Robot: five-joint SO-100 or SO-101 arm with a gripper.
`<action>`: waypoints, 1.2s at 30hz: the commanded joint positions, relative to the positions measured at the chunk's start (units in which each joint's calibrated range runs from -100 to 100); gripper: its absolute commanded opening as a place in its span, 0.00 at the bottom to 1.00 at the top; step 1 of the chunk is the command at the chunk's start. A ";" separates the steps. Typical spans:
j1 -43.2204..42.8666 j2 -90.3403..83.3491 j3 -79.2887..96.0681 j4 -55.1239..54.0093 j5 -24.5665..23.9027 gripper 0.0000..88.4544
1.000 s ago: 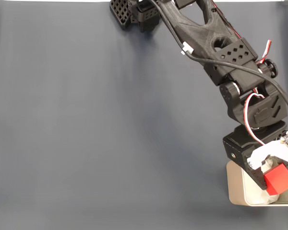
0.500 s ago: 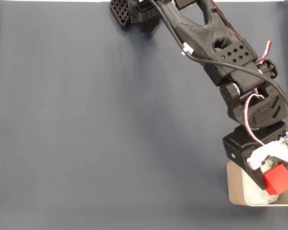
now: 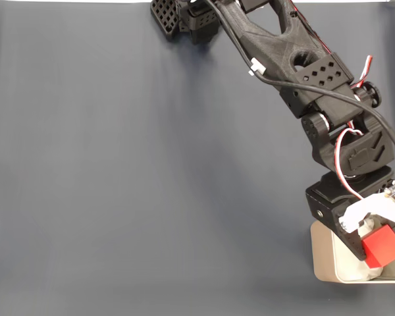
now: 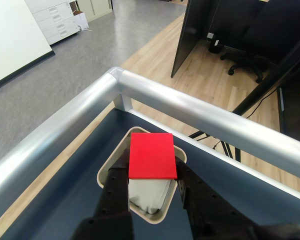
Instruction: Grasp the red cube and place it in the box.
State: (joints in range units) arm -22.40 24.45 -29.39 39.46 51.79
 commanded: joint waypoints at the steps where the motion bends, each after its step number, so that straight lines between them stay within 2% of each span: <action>1: -0.47 -0.10 -1.09 0.62 -0.44 0.00; 5: -0.61 -0.01 -1.00 1.03 -0.49 0.01; 11: -0.68 -0.01 -0.91 1.03 -1.32 0.29; 15: -0.61 -0.10 -0.54 1.03 -1.61 0.39; 21: -0.61 -0.01 -0.54 0.95 -2.00 0.45; 36: -0.47 -0.10 -0.54 0.46 -1.61 0.48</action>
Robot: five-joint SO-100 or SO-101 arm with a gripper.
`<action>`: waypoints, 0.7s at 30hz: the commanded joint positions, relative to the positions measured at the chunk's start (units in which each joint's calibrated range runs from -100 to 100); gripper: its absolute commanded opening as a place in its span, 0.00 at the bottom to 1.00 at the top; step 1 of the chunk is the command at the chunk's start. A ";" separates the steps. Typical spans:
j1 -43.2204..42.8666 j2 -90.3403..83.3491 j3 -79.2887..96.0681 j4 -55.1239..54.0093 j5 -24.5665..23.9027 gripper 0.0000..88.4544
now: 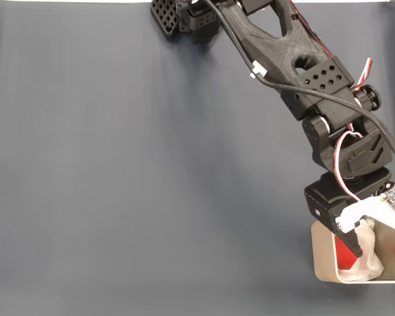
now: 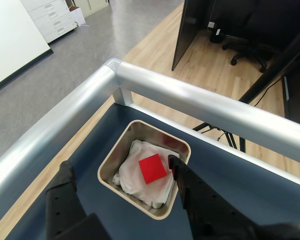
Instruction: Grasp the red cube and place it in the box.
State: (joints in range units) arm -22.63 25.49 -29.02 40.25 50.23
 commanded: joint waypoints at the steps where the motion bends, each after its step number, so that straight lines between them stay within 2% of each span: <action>1: -0.24 -1.14 -0.90 -0.34 0.00 0.48; 11: 0.04 -1.23 -0.81 -0.34 0.24 0.49; 16: 0.04 -1.49 -0.45 -0.09 0.39 0.44; 18: 0.04 -1.92 -0.08 -0.09 0.54 0.36; 21: 0.18 -2.52 0.19 -0.42 0.29 0.12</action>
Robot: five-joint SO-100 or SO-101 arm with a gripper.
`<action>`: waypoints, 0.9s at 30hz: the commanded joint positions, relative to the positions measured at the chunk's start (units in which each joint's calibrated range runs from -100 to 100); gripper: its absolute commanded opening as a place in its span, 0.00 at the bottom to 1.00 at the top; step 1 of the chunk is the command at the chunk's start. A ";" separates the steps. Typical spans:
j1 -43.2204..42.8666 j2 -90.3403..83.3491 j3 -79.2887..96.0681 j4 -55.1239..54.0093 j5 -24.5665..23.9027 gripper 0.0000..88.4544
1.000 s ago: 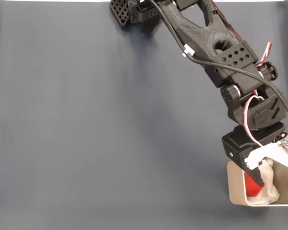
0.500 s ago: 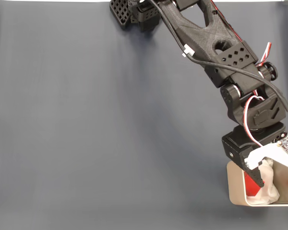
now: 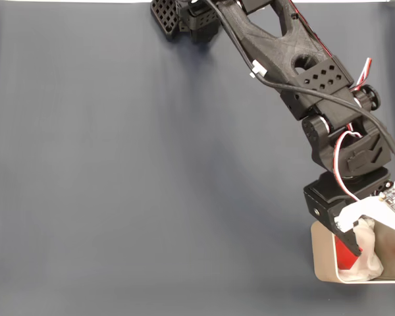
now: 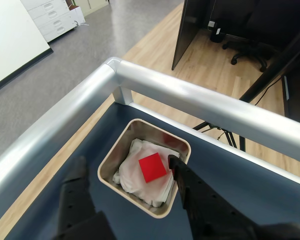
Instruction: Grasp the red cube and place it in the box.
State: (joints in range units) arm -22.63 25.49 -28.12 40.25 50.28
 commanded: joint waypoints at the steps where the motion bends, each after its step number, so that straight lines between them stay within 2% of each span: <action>1: 0.25 -2.70 -0.71 -0.42 0.29 0.08; 4: 0.54 -3.74 0.11 -0.42 0.59 0.00; 11: 2.17 -9.20 5.22 -1.32 0.88 0.00; 12: 4.37 -14.83 10.69 -3.21 1.27 0.00; 27: 16.38 -37.10 33.50 -5.34 1.37 0.00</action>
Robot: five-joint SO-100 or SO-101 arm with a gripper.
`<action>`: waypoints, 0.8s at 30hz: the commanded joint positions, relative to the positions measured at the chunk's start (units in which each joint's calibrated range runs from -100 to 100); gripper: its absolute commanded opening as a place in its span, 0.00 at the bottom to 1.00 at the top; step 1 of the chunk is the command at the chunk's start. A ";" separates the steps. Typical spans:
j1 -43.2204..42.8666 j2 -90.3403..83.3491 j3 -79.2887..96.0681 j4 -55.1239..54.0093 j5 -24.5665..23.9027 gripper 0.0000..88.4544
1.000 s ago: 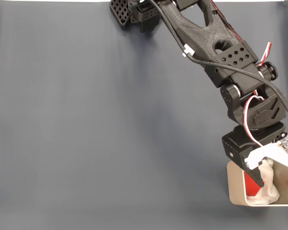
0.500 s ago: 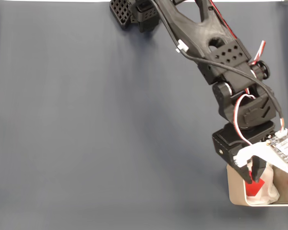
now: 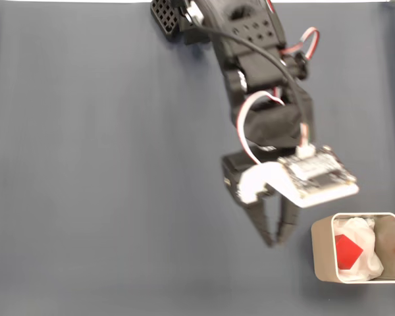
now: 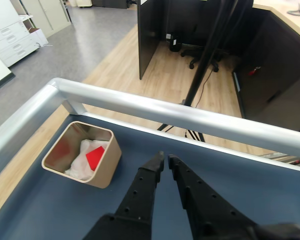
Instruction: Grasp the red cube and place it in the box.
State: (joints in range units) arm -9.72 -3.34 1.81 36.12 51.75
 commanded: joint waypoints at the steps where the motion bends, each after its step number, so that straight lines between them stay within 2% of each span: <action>1: 4.46 -10.09 5.86 -1.53 -0.10 0.00; 10: 9.08 -25.43 25.66 -3.90 -0.54 0.00; 24: 9.01 -47.00 54.76 -6.04 -0.63 0.00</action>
State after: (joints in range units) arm -0.74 -44.51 53.16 31.34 51.65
